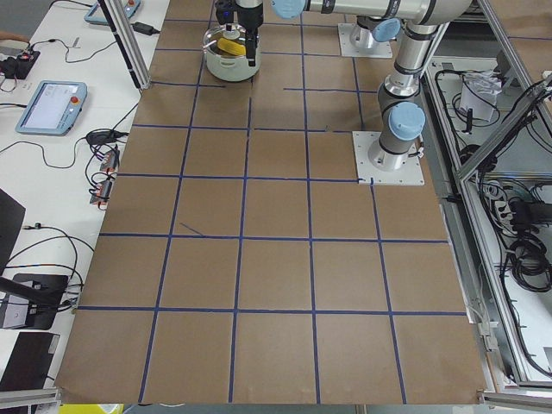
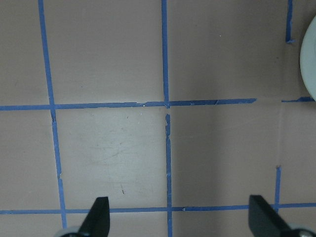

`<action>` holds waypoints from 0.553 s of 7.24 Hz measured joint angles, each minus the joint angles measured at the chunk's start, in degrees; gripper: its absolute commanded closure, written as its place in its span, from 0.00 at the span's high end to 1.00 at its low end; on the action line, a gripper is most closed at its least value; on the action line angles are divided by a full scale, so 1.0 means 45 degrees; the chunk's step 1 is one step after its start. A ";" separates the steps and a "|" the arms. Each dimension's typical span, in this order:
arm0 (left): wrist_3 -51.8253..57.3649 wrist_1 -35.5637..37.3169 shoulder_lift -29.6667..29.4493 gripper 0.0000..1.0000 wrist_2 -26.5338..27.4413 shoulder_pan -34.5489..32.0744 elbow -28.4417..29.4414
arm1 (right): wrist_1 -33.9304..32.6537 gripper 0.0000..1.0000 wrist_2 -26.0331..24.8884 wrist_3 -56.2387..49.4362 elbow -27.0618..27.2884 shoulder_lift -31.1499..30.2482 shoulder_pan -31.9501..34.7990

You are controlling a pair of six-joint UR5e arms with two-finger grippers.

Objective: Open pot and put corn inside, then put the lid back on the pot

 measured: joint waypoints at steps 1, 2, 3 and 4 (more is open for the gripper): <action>0.0000 0.0000 0.0015 1.00 0.0000 0.0000 -0.0011 | -0.0100 0.96 -0.0010 -0.0032 0.0042 0.0101 -0.0095; 0.0000 0.0000 0.0030 1.00 0.0000 0.0000 -0.0021 | -0.0121 0.96 -0.0014 -0.0044 0.0114 0.0135 -0.0205; 0.0000 0.0000 0.0034 1.00 0.0000 0.0000 -0.0026 | -0.0064 0.96 -0.0020 -0.0035 0.0184 0.0120 -0.0278; 0.0000 0.0000 0.0035 1.00 0.0000 0.0000 -0.0042 | 0.0035 0.96 -0.0034 -0.0011 0.0234 0.0099 -0.0311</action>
